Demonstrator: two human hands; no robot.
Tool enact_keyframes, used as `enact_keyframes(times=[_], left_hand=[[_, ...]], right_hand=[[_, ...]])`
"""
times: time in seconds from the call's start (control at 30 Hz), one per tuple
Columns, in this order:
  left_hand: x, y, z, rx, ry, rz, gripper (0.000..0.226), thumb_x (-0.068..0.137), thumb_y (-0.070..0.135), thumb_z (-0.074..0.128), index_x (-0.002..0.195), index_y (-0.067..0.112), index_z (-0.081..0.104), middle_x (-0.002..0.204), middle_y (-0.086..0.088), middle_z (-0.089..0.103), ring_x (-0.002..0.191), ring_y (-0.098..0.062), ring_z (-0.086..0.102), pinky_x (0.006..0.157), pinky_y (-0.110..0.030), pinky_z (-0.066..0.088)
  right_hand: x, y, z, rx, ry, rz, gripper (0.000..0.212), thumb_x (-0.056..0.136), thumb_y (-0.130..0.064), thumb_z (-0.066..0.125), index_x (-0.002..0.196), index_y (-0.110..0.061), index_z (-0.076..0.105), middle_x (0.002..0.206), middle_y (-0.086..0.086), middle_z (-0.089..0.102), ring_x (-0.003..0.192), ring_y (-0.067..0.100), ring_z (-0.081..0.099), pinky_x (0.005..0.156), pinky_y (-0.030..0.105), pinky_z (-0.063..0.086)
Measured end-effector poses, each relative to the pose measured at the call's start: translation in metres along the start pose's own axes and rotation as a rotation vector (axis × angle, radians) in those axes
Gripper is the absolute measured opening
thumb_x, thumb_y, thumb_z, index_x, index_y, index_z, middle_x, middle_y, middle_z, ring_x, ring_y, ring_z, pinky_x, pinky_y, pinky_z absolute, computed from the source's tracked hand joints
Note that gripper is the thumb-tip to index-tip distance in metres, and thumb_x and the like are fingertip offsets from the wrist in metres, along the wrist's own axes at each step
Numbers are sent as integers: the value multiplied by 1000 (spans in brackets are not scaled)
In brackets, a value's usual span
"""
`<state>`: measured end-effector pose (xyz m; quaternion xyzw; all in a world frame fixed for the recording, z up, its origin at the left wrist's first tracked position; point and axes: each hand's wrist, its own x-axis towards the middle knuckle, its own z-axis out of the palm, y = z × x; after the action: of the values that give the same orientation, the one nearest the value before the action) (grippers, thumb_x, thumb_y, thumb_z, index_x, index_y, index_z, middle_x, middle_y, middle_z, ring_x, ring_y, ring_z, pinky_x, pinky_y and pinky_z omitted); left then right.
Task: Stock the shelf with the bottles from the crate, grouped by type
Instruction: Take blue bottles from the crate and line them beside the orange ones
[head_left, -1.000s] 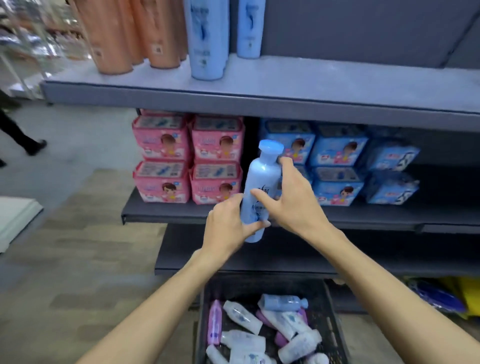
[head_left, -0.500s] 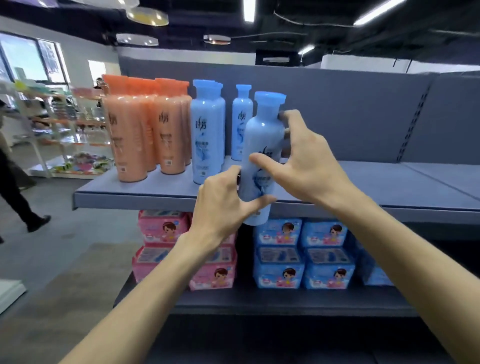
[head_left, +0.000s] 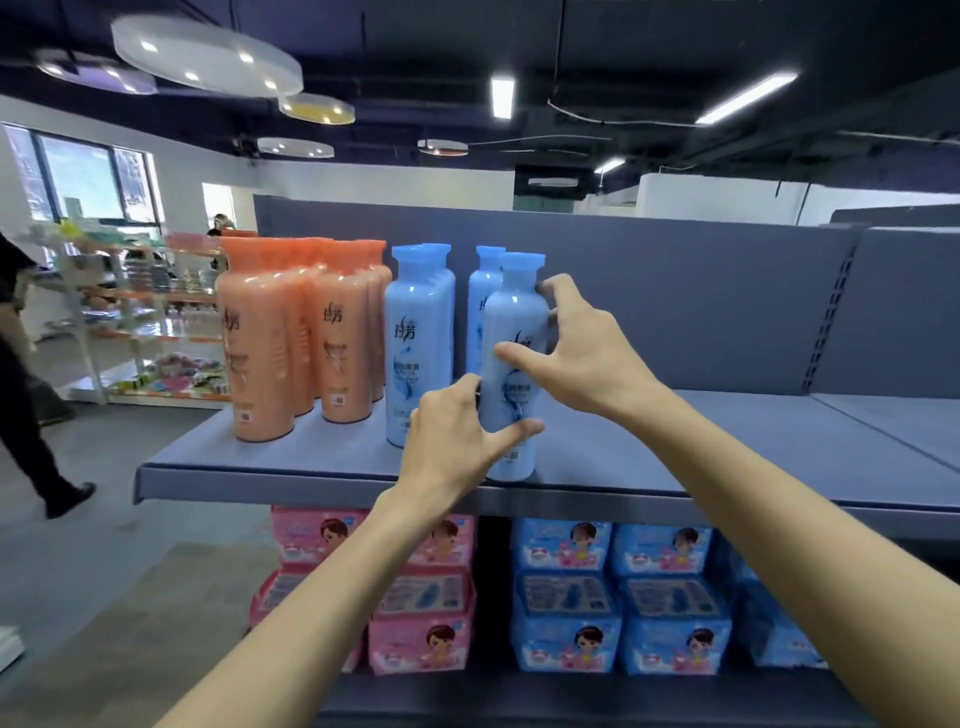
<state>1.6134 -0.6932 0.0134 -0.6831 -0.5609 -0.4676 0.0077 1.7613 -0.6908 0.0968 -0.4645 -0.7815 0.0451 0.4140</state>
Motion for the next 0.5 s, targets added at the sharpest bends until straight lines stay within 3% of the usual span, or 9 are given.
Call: enact_keyframes(times=[0.13,0.2,0.27,0.5], left_hand=[[14,-7,13,11,-33,-72,64,67,70,72,87,13,54,72,2,61,74,-21,60,62,-35,47],[23,-8,19,42,-47,-110,62,70,67,73,82,13,45,67,4,51,72,-23,54,51,-27,32],[31,-10,24,56,-54,-147,60,72,63,73,82,13,41,69,4,47,74,-25,50,49,-26,25],[56,-13,46,39,-70,-254,51,84,45,71,96,11,36,100,-14,61,97,-38,57,68,-35,38]], right_hand=[[16,12,14,0,4,-11,53,84,-40,72,120,-20,39,91,-1,63,79,18,61,69,37,53],[25,17,20,-7,-3,-3,55,84,-40,72,121,-19,38,92,2,60,77,19,58,66,34,49],[35,20,26,-4,-18,9,56,85,-40,72,124,-18,37,95,6,59,81,22,56,67,34,47],[67,33,44,19,-46,46,60,87,-37,70,129,-15,35,101,13,59,88,27,55,72,39,52]])
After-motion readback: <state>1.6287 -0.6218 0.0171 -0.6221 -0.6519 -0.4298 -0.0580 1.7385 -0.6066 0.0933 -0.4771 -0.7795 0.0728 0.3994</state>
